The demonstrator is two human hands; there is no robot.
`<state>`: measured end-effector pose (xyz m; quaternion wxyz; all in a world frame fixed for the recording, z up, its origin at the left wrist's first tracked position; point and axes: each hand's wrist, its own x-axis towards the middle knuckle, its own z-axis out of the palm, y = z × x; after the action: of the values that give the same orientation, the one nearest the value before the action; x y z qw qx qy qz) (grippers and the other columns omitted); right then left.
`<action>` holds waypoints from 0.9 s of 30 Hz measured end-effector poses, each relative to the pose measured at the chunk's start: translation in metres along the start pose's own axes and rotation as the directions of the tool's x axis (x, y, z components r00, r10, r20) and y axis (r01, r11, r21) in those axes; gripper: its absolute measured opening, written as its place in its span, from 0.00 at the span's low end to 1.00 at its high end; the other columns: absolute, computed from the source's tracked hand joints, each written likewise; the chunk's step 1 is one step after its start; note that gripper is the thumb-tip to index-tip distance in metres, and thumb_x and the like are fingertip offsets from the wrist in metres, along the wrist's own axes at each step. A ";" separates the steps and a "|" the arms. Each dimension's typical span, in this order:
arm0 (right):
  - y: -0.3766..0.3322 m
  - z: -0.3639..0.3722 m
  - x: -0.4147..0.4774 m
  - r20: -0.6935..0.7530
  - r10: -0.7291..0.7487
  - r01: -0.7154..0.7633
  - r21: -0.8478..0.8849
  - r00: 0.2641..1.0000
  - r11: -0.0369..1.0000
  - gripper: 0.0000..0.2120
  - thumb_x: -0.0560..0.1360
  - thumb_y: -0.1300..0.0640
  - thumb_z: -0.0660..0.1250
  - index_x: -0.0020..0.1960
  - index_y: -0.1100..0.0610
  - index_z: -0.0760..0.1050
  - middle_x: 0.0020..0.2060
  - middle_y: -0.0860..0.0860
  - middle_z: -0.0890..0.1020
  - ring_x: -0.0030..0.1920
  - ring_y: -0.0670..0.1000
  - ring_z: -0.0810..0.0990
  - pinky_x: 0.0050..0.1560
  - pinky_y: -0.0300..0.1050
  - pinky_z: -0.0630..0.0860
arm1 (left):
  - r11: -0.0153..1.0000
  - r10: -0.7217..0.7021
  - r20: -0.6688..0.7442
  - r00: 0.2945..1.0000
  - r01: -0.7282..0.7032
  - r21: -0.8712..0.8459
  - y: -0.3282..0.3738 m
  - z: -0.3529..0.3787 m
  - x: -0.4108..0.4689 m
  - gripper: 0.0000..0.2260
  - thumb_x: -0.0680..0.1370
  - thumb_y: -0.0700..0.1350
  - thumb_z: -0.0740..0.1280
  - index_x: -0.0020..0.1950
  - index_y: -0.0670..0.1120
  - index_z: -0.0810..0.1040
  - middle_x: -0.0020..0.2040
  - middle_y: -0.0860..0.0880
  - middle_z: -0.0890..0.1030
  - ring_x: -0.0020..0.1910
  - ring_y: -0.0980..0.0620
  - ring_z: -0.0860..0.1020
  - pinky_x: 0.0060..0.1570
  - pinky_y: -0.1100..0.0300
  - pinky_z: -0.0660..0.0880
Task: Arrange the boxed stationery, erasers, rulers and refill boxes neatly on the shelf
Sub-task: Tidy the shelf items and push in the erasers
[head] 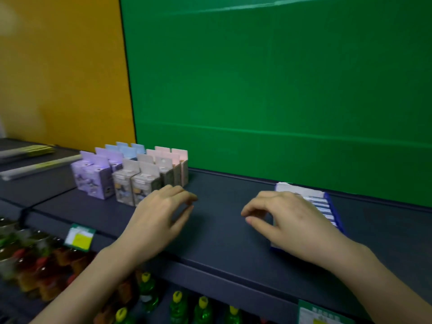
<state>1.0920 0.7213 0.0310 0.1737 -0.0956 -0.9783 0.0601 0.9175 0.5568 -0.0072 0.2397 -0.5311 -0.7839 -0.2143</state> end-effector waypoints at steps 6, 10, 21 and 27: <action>-0.058 0.023 0.035 0.028 -0.101 0.102 -0.006 0.994 0.995 0.09 0.76 0.46 0.58 0.54 0.43 0.74 0.50 0.39 0.78 0.53 0.44 0.75 0.53 0.47 0.74 | 0.991 -0.125 0.004 0.992 0.124 0.052 -0.053 -0.032 -0.043 0.15 0.74 0.53 0.55 0.46 0.50 0.79 0.40 0.52 0.80 0.41 0.50 0.78 0.40 0.61 0.66; -0.117 0.047 0.068 0.024 -0.160 0.159 0.040 0.987 0.986 0.09 0.76 0.47 0.59 0.54 0.43 0.75 0.50 0.40 0.78 0.53 0.46 0.76 0.52 0.48 0.75 | 0.977 -0.198 0.006 0.980 0.197 0.088 -0.109 -0.064 -0.081 0.16 0.74 0.55 0.54 0.47 0.51 0.79 0.42 0.53 0.81 0.43 0.51 0.80 0.38 0.62 0.68; -0.311 0.141 0.186 -0.048 -0.263 0.267 0.217 0.964 0.939 0.09 0.75 0.50 0.61 0.52 0.47 0.77 0.48 0.44 0.82 0.52 0.48 0.78 0.52 0.49 0.75 | 0.923 -0.320 -0.026 0.947 0.318 0.216 -0.292 -0.170 -0.193 0.19 0.74 0.57 0.53 0.49 0.50 0.80 0.44 0.54 0.81 0.42 0.53 0.80 0.34 0.64 0.71; -0.404 0.178 0.262 -0.015 -0.325 0.318 0.260 0.945 0.912 0.09 0.76 0.49 0.60 0.52 0.44 0.77 0.50 0.43 0.80 0.51 0.50 0.77 0.49 0.48 0.74 | 0.878 -0.401 -0.092 0.911 0.411 0.246 -0.376 -0.206 -0.230 0.16 0.74 0.55 0.56 0.50 0.50 0.80 0.43 0.54 0.80 0.42 0.52 0.79 0.36 0.59 0.73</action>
<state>0.7210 0.3669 0.0117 0.1781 0.0910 -0.9668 0.1593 0.6704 0.1379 -0.0131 0.2721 -0.3146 -0.8942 -0.1653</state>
